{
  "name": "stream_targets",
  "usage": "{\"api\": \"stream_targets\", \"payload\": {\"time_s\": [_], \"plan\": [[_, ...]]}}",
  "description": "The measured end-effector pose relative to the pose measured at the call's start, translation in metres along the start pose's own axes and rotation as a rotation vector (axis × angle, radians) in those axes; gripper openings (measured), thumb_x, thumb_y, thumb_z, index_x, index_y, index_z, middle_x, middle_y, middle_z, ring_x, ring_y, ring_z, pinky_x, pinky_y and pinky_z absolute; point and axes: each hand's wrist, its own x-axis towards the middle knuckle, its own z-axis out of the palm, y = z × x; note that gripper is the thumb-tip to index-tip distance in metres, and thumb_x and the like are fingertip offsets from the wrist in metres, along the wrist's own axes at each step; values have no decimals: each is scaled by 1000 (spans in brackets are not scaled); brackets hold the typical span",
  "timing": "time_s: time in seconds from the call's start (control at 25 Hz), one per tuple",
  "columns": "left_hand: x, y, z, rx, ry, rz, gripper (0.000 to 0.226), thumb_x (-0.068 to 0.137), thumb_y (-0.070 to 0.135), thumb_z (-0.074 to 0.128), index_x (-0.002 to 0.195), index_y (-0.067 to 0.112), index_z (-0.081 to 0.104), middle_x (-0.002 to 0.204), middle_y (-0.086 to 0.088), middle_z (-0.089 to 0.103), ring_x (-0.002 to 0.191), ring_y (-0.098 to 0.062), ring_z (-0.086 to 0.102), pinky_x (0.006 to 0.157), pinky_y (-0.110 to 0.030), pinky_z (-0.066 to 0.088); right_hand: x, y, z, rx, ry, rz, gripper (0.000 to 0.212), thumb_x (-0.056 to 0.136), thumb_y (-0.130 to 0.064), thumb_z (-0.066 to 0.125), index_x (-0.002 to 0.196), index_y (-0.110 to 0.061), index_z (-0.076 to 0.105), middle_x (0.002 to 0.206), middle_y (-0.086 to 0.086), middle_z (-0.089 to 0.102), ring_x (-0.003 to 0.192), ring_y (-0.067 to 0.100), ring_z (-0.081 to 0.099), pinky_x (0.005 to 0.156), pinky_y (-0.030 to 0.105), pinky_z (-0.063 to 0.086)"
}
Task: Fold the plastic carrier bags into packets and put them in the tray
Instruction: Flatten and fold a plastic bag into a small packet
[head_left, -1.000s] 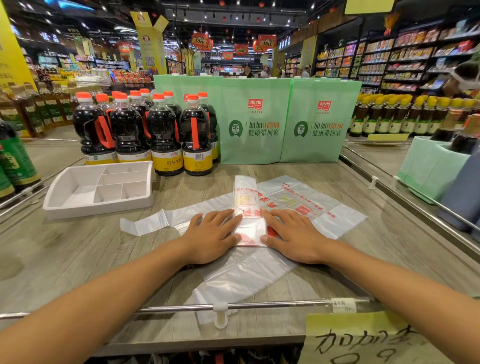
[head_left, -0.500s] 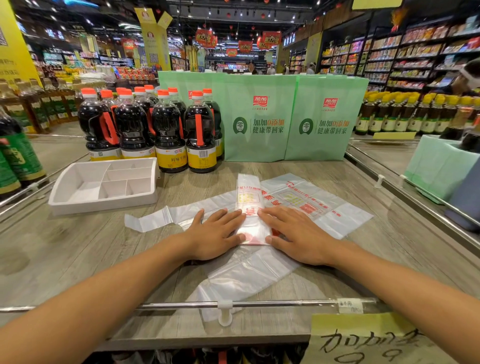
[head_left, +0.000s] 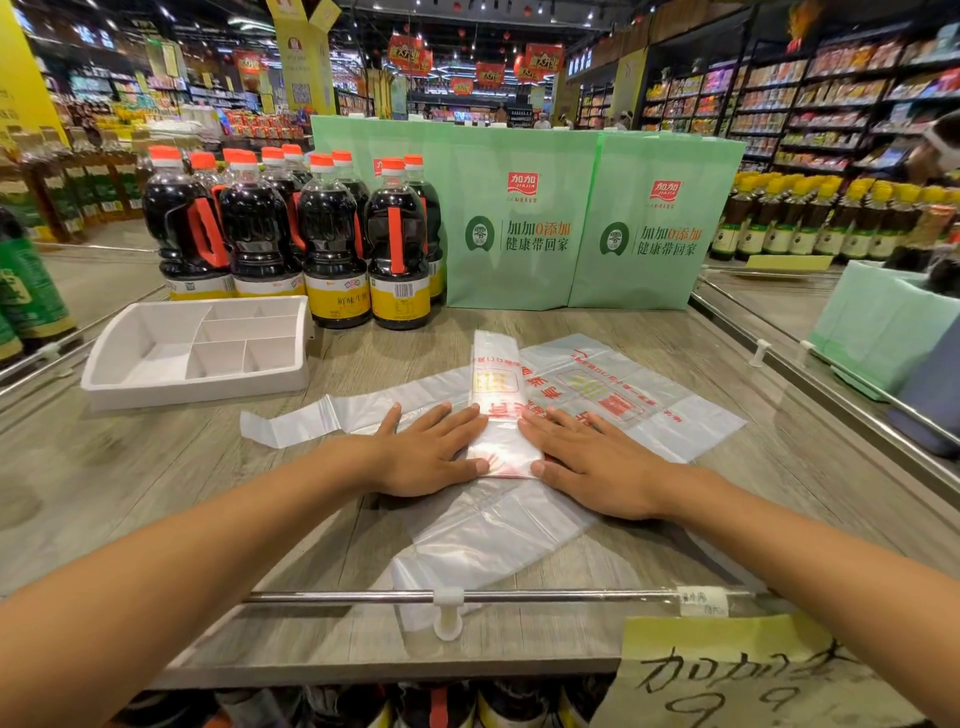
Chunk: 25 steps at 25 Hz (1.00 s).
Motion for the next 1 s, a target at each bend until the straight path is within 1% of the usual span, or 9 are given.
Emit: {"api": "stream_targets", "payload": {"time_s": [0.12, 0.28, 0.44, 0.56, 0.64, 0.72, 0.76, 0.88, 1.0], "plan": [[3, -1, -1, -1, -16, -2, 75, 99, 72, 17, 160, 40, -13, 166, 20, -20, 155, -11, -18, 121, -60, -14, 0, -1, -1, 9, 13, 1, 66, 105, -61, 22, 163, -37, 2, 168, -20, -3, 154, 2, -11, 127, 42, -3], [2, -4, 1, -11, 20, 23, 75, 99, 72, 20, 161, 41, -8, 167, 21, -16, 155, -10, -15, 121, -61, -12, -3, -3, -5, 55, 43, 2, 66, 105, -59, 30, 163, -34, 10, 168, -20, 4, 154, 0, -5, 127, 38, -1], [1, -6, 3, -14, 66, 44, 76, 98, 74, 23, 161, 40, -2, 168, 20, -9, 156, -11, -10, 121, -62, -11, 0, 2, -4, 111, 105, 5, 76, 96, -71, 35, 161, -34, 22, 168, -16, 14, 155, 2, 6, 128, 41, 11], [-1, -7, 5, -33, 176, 92, 75, 99, 72, 30, 162, 37, 11, 170, 16, 4, 156, -10, 0, 122, -61, -8, -1, 4, -4, 172, 112, -13, 83, 89, -78, 38, 160, -36, 27, 166, -20, 17, 154, 0, 8, 128, 39, 10], [-1, -7, 4, -63, 262, 174, 79, 96, 72, 40, 161, 30, 25, 168, 10, 17, 154, -13, 13, 125, -54, 5, -3, 5, -2, 208, 127, -31, 89, 85, -82, 41, 159, -35, 29, 166, -20, 22, 152, -1, 14, 127, 35, 14], [-1, -8, 3, -122, 319, 253, 84, 90, 71, 50, 157, 22, 37, 161, 5, 31, 146, -15, 30, 122, -42, 24, -4, 8, -1, 217, 164, -39, 92, 81, -86, 43, 156, -33, 37, 162, -20, 29, 147, -1, 24, 124, 33, 23], [-2, -9, 2, -158, 330, 272, 84, 88, 69, 55, 156, 21, 40, 158, 4, 36, 142, -15, 36, 120, -38, 30, -5, 8, -1, 215, 186, -44, 91, 81, -87, 43, 154, -32, 42, 158, -22, 32, 143, -2, 29, 121, 33, 29], [-2, -12, 2, -221, 373, 291, 78, 87, 64, 66, 151, 22, 48, 151, 5, 47, 135, -12, 46, 114, -35, 38, -7, 10, -2, 205, 234, -70, 84, 83, -86, 44, 147, -32, 51, 145, -26, 37, 131, -3, 40, 109, 33, 43], [-3, -12, 1, -255, 437, 318, 63, 90, 56, 69, 143, 25, 57, 142, 7, 58, 127, -9, 53, 108, -35, 44, -8, 13, -2, 216, 266, -99, 76, 85, -79, 54, 147, -35, 49, 143, -25, 43, 129, -2, 44, 106, 34, 46]]}}
